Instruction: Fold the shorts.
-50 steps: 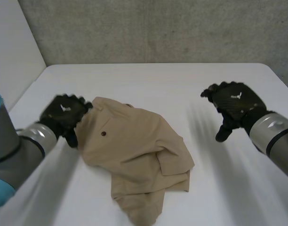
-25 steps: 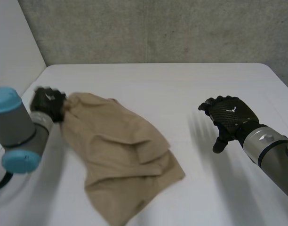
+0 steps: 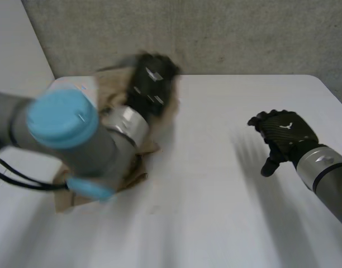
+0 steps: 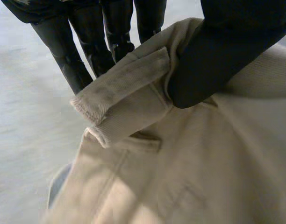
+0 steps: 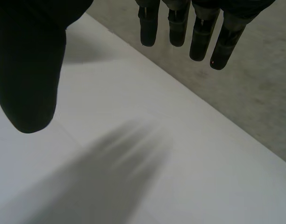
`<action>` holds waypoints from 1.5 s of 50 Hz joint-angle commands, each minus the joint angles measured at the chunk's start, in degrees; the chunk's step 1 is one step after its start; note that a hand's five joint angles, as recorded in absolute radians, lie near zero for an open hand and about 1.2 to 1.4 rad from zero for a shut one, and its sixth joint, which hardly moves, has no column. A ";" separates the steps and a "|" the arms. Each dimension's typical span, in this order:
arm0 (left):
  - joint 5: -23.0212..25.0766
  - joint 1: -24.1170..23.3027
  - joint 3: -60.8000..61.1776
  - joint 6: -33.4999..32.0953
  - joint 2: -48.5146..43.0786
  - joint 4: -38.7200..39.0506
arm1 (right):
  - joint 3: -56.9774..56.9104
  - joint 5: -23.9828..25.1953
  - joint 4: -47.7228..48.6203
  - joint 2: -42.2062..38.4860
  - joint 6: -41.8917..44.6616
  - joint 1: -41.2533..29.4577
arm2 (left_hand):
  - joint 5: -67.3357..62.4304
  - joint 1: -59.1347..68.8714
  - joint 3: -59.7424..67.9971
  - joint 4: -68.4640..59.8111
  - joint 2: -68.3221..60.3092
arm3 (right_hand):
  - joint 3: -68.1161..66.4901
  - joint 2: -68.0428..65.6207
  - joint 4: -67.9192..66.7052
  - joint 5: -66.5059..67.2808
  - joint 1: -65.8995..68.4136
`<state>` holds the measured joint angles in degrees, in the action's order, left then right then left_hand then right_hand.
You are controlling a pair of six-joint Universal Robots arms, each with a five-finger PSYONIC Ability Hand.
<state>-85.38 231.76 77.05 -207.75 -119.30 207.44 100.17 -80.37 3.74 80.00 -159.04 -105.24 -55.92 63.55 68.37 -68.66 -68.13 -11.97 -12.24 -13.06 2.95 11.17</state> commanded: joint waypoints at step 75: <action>3.74 19.70 -27.12 13.86 -9.81 -31.24 | -92.09 7.51 -16.24 -49.69 -13.05 -13.59 | -14.08 16.45 11.63 -11.34 -11.87 | -68.03 -67.76 -66.94 67.05 68.83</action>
<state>-76.24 254.04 58.43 -194.04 -130.55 171.21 11.93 -72.55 -20.67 23.99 -172.19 -118.83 -55.95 62.21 67.87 -68.42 -68.09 -67.61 -66.97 -67.95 55.27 54.57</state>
